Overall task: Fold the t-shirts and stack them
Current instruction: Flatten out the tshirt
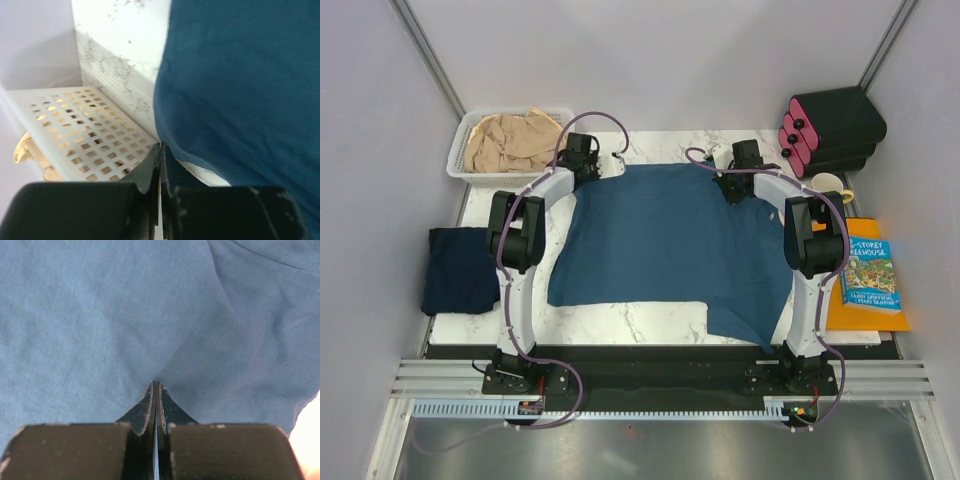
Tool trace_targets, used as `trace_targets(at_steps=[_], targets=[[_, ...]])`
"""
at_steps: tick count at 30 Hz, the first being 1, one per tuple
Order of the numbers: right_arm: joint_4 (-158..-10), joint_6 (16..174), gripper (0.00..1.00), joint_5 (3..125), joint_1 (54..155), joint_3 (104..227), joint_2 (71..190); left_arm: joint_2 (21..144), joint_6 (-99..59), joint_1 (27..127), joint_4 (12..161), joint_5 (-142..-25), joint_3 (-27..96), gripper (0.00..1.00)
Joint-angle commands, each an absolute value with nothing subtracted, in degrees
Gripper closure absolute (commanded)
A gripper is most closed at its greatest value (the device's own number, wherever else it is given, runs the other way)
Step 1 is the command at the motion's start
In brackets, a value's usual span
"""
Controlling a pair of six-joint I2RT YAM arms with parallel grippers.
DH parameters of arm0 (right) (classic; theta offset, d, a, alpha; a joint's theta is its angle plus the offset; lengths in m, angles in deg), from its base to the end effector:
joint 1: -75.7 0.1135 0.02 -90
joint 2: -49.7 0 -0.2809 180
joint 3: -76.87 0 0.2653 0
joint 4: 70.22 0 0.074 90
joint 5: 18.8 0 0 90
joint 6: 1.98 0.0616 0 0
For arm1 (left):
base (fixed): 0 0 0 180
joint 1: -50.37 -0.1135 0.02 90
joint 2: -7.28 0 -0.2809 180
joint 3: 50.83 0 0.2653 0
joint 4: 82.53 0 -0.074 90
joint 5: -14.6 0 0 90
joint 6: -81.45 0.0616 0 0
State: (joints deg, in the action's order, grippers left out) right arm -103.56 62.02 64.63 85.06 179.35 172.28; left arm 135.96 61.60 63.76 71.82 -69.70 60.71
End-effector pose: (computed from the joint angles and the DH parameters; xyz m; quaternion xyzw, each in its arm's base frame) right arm 0.4931 0.0884 0.1504 -0.3050 0.8977 0.0085 0.3177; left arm 0.5349 -0.1210 0.1627 0.5948 0.6958 0.2302 0.3302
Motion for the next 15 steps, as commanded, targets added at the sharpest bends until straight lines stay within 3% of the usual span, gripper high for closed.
trace_targets(at_steps=[1,15], targets=[[-102.9,64.0,1.0,66.2,84.8,180.3,171.8,136.8,65.9,64.3,70.3,-69.7,62.3,0.98],[-103.9,64.3,1.0,74.1,81.7,180.0,171.6,140.3,66.0,65.0,65.2,-71.5,64.6,0.98]])
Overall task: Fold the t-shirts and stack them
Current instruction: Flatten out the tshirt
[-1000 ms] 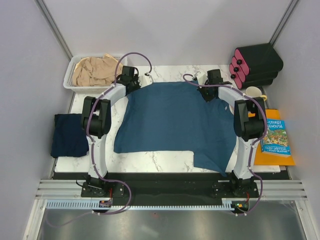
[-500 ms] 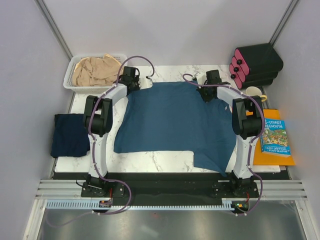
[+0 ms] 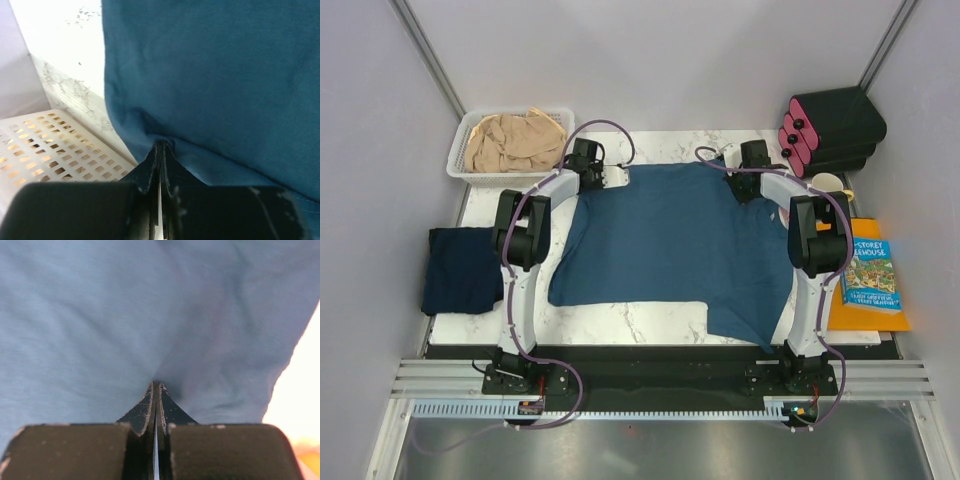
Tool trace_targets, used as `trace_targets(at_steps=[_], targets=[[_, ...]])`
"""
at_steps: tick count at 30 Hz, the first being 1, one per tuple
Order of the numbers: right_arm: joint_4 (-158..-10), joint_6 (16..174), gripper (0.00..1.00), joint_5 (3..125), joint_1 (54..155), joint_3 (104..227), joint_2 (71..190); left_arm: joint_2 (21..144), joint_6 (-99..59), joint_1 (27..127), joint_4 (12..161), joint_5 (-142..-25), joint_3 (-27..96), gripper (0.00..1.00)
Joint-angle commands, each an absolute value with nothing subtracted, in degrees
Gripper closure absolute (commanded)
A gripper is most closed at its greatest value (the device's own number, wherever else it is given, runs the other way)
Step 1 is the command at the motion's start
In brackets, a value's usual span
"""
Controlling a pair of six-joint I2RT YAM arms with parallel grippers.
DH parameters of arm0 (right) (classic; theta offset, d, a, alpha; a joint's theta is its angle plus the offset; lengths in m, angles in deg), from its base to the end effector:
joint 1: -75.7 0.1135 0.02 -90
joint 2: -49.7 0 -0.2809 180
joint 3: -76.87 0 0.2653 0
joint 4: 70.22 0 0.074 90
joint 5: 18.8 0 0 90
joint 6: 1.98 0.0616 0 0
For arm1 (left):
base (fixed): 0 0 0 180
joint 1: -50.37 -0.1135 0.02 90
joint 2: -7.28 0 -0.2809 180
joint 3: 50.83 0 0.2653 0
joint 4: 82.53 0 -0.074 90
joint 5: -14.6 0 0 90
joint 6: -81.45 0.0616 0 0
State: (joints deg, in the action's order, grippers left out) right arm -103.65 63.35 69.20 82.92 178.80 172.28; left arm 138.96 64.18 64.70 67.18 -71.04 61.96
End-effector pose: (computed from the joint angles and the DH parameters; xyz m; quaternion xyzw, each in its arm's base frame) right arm 0.4948 0.0649 0.1469 -0.2665 0.9131 -0.0304 0.3073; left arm 0.5305 -0.1307 0.1349 0.6354 0.6881 0.2011 0.2868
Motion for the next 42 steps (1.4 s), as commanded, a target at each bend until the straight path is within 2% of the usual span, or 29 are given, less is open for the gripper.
trace_targets(at_steps=[1,24,30,42], targets=[[-103.9,64.1,1.0,74.5,81.6,180.1,171.6,140.5,66.0,65.0,65.1,-71.3,64.7,0.98],[-104.4,63.8,1.0,82.0,79.4,183.9,177.4,136.0,70.3,65.3,63.3,-69.2,67.4,0.98],[-104.7,62.4,1.0,82.7,77.5,185.0,177.3,137.6,71.8,65.1,63.2,-68.2,67.0,0.98],[-104.8,61.9,1.0,81.7,77.2,184.0,175.8,143.6,67.7,65.8,62.7,-72.8,76.4,0.98]])
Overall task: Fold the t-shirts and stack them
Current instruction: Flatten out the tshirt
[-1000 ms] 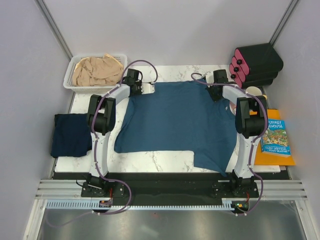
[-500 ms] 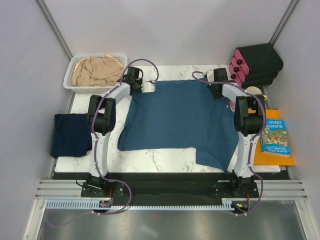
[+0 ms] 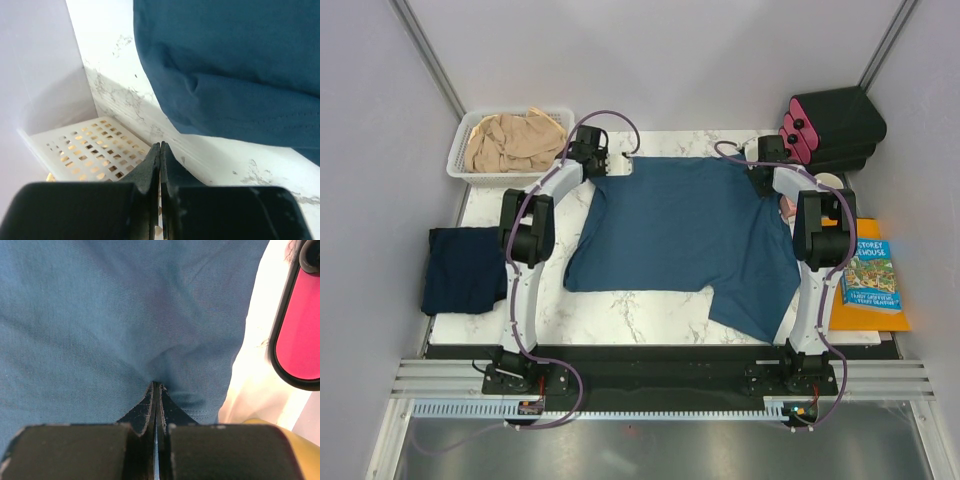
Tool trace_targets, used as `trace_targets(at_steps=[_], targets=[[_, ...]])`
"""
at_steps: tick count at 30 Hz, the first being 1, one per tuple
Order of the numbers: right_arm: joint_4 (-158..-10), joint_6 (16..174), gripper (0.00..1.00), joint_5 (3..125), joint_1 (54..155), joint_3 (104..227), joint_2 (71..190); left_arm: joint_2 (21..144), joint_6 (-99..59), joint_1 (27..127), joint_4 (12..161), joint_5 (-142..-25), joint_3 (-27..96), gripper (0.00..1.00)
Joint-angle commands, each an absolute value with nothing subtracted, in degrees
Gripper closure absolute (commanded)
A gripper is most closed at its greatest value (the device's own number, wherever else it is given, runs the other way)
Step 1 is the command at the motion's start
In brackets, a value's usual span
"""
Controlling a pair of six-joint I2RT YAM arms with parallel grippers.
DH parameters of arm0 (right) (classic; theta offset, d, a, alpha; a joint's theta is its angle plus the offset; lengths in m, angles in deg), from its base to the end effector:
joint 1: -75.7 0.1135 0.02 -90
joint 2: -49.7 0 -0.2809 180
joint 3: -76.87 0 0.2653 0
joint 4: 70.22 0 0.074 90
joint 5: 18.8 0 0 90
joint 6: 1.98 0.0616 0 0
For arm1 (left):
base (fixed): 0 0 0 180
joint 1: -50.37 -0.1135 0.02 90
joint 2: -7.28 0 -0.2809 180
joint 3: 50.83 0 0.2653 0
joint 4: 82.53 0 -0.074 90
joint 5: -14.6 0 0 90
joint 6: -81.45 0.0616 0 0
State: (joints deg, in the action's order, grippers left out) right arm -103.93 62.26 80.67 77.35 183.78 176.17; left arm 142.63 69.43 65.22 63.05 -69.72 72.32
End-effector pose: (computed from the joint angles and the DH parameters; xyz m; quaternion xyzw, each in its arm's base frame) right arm 0.5176 0.0048 0.1426 -0.1988 0.9251 -0.1422 0.2907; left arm 0.5545 -0.1407 0.1565 0.6596 0.6531 0.2325 0.2904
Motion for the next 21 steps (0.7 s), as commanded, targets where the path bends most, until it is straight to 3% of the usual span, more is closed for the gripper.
trace_targets(at_steps=[1,21], targets=[[-104.8,61.9,1.0,81.8,77.3,183.8,175.8,143.5,66.3,65.9,62.2,-74.0,76.8,0.98],[-104.8,63.6,1.0,80.8,77.3,184.5,175.0,148.8,64.2,66.1,56.1,-73.6,79.7,0.98]])
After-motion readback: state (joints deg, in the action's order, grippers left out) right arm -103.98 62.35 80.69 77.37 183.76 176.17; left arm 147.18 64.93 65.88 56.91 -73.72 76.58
